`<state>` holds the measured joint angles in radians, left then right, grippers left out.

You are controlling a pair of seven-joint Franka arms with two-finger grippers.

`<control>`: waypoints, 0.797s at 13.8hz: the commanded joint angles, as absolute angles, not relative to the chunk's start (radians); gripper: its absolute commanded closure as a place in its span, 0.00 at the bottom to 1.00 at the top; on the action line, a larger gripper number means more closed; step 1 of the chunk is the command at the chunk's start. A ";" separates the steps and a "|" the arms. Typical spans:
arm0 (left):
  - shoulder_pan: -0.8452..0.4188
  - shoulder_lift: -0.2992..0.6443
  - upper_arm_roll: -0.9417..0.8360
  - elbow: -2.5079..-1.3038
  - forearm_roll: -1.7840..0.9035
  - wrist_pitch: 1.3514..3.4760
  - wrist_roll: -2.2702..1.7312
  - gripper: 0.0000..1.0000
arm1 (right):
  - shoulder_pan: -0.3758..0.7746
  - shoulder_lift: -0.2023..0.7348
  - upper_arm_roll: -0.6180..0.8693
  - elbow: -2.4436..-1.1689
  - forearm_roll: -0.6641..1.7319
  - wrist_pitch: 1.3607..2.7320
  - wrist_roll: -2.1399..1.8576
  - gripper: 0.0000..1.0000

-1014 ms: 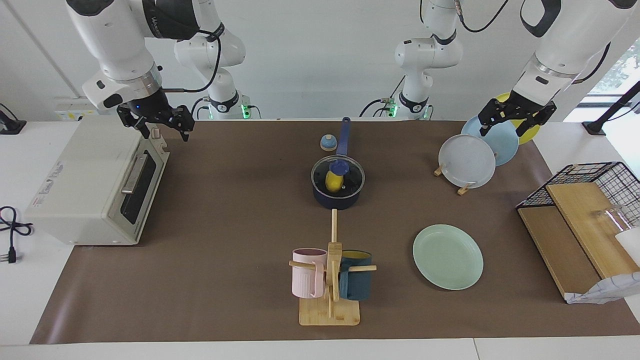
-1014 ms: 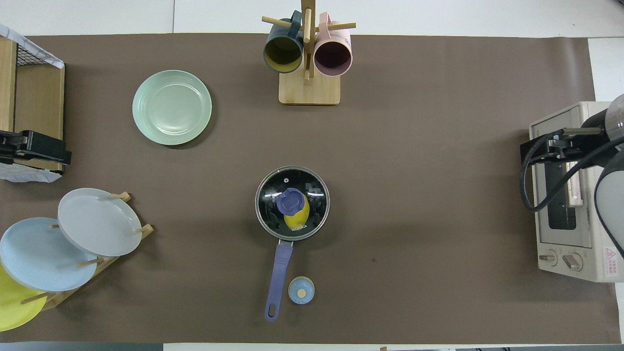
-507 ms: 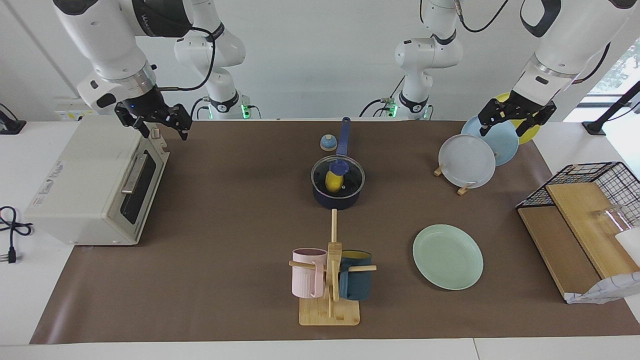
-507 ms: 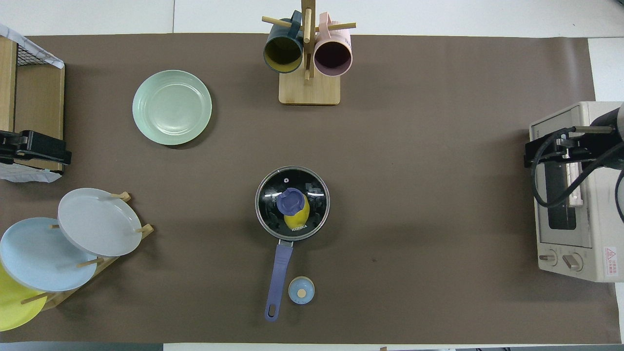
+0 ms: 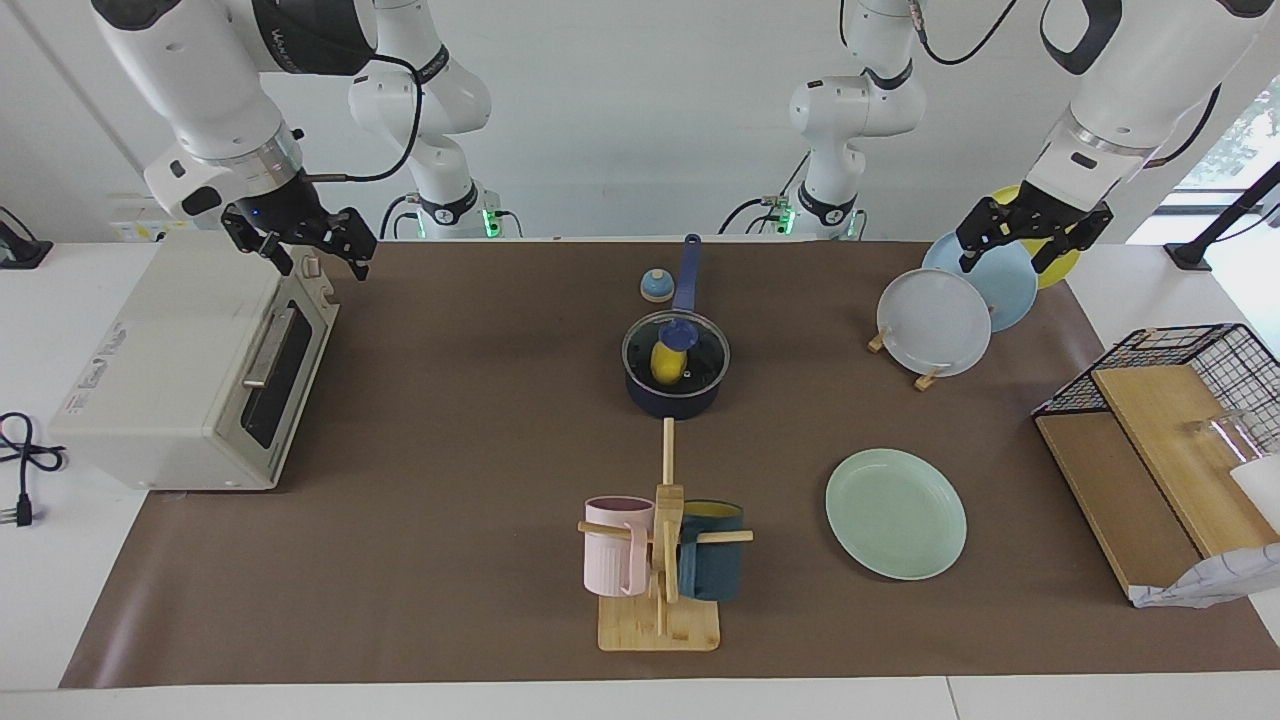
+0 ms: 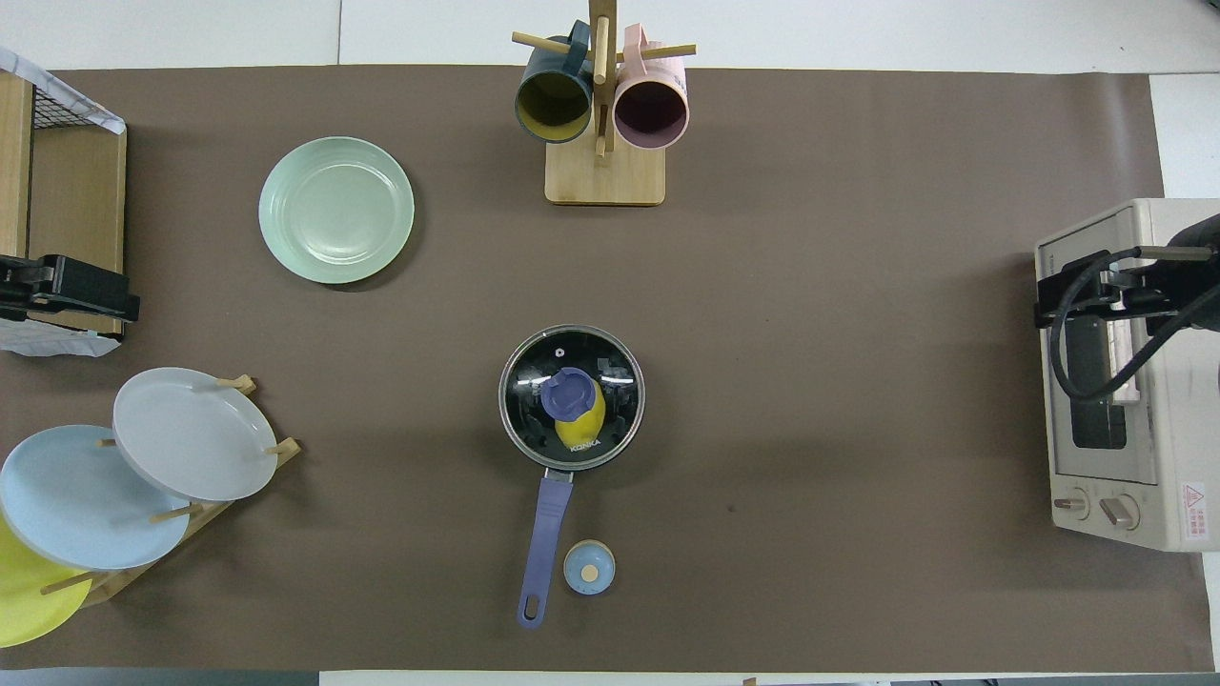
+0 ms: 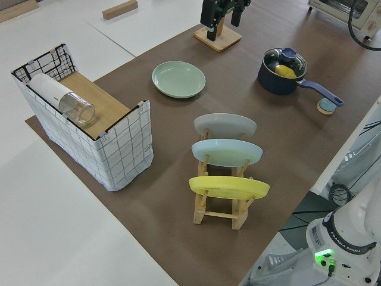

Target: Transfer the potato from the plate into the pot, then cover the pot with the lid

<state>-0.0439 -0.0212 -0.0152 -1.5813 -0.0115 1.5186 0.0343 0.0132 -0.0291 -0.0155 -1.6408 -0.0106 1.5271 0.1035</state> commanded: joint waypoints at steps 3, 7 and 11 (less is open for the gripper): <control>-0.049 -0.035 -0.011 -1.585 0.011 1.506 0.034 0.00 | -0.012 -0.054 -0.014 -1.669 -0.005 1.542 0.040 0.00; -0.049 -0.035 -0.011 -1.585 0.011 1.506 0.034 0.00 | -0.014 -0.054 -0.014 -1.667 -0.005 1.542 0.038 0.00; -0.049 -0.035 -0.011 -1.586 0.011 1.506 0.034 0.00 | -0.008 -0.054 -0.012 -1.667 -0.005 1.542 0.040 0.00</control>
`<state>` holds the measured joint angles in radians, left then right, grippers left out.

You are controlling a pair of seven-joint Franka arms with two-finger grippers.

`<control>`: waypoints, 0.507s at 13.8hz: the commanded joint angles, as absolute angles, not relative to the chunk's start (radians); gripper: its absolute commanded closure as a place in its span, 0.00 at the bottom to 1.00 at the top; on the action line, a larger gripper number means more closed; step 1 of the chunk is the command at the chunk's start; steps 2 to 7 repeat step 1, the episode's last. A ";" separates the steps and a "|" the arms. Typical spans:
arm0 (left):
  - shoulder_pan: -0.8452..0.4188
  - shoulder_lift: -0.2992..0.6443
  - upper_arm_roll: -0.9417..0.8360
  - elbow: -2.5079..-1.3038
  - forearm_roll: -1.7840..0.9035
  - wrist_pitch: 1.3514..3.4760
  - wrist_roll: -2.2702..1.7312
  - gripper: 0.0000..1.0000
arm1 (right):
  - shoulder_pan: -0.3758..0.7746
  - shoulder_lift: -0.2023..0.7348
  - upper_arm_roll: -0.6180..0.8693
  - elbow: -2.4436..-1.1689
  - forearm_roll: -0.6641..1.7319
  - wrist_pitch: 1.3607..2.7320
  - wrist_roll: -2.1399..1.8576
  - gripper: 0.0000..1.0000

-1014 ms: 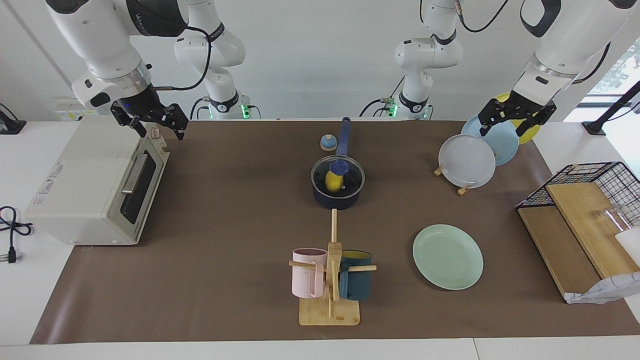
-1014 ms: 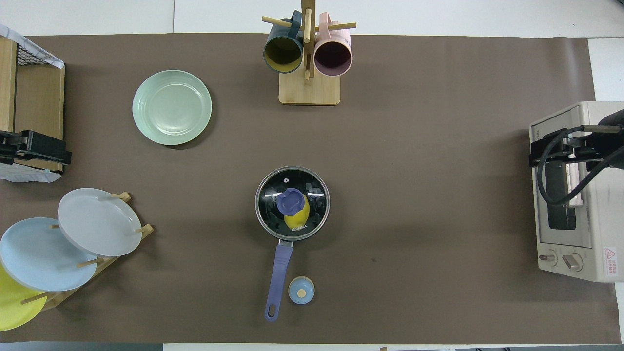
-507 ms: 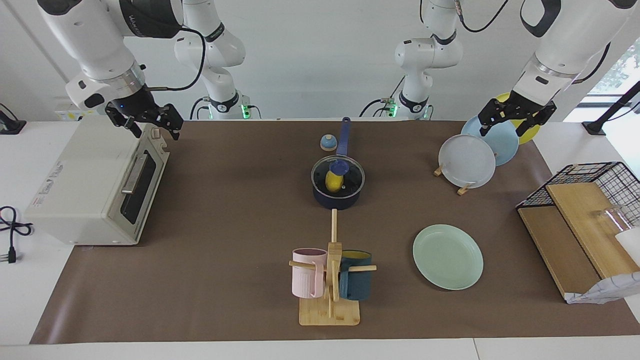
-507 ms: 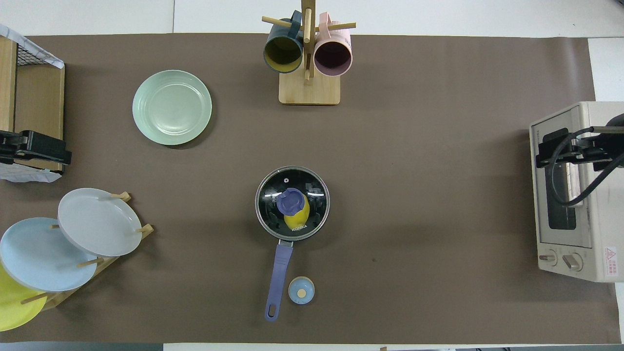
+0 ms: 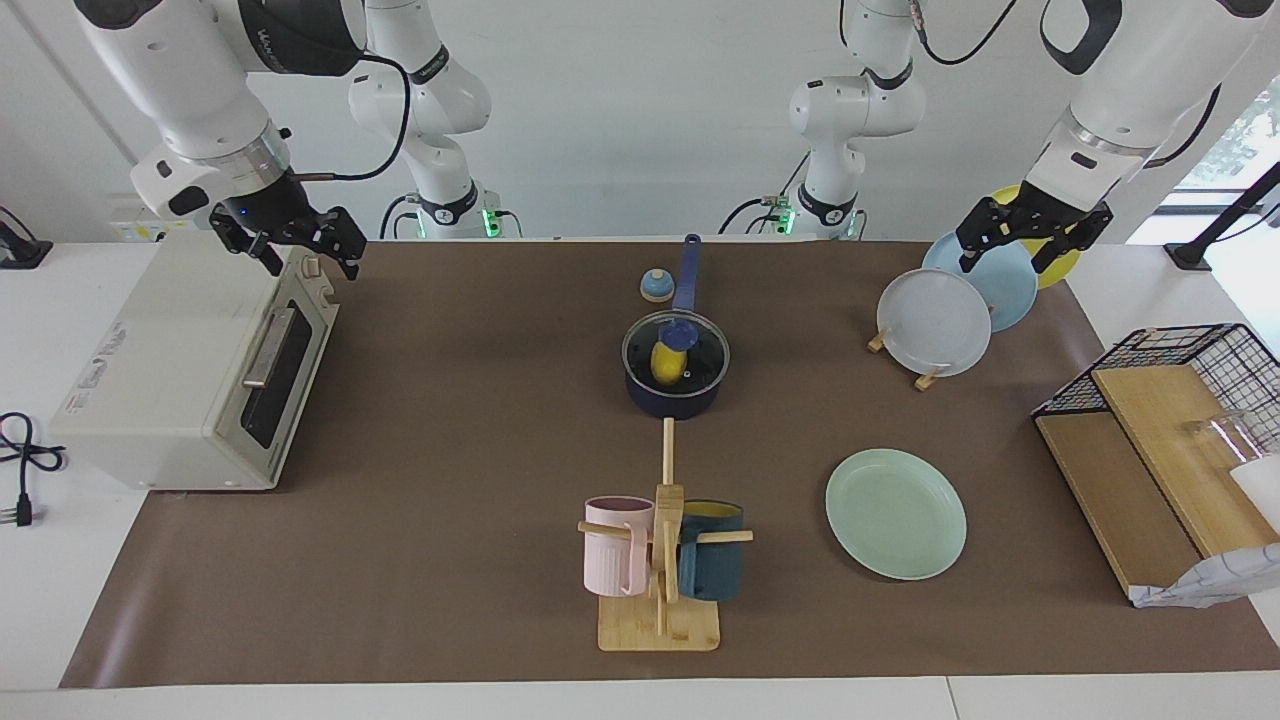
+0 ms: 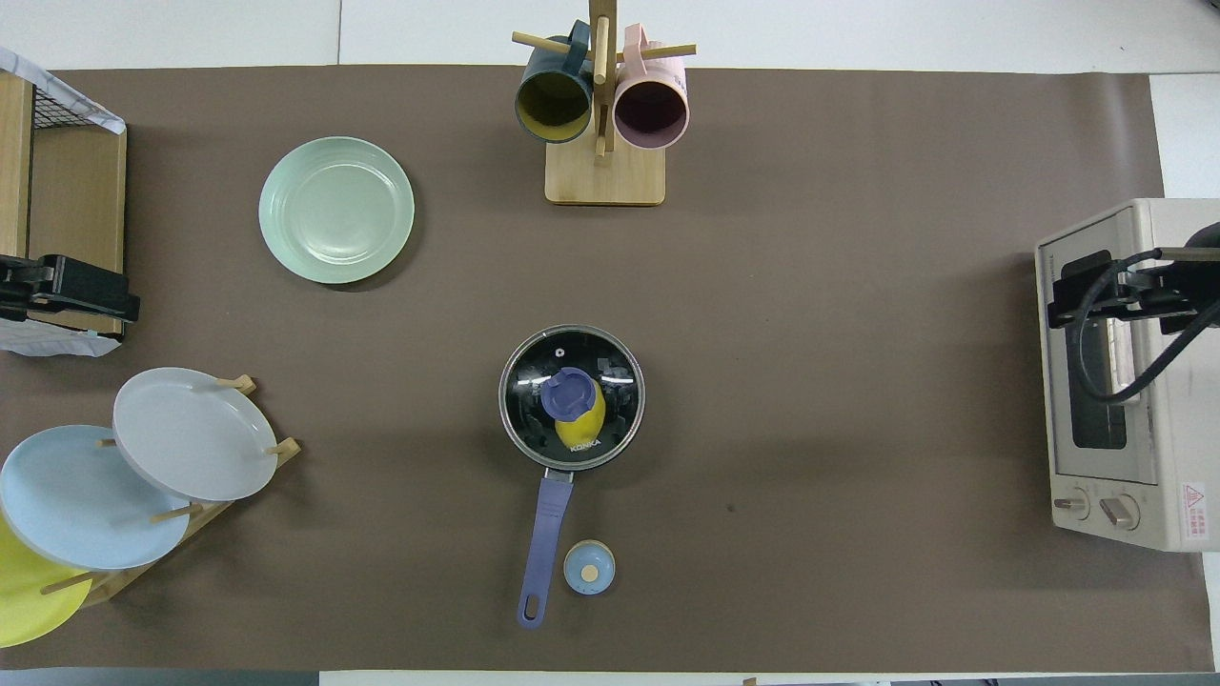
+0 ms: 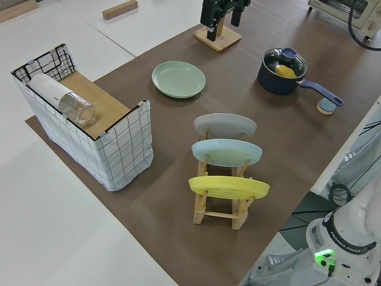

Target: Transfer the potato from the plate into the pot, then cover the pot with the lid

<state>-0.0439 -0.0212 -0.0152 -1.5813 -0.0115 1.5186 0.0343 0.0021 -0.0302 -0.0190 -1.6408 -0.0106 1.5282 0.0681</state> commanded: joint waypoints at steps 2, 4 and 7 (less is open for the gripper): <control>-0.049 -0.035 -0.011 -1.586 0.011 1.506 0.034 0.00 | -0.008 -0.054 -0.012 -1.667 -0.005 1.542 0.040 0.00; -0.049 -0.035 -0.011 -1.586 0.011 1.506 0.034 0.00 | -0.008 -0.054 -0.012 -1.667 -0.005 1.542 0.040 0.00; -0.049 -0.035 -0.011 -1.586 0.011 1.506 0.034 0.00 | -0.008 -0.054 -0.012 -1.667 -0.005 1.542 0.040 0.00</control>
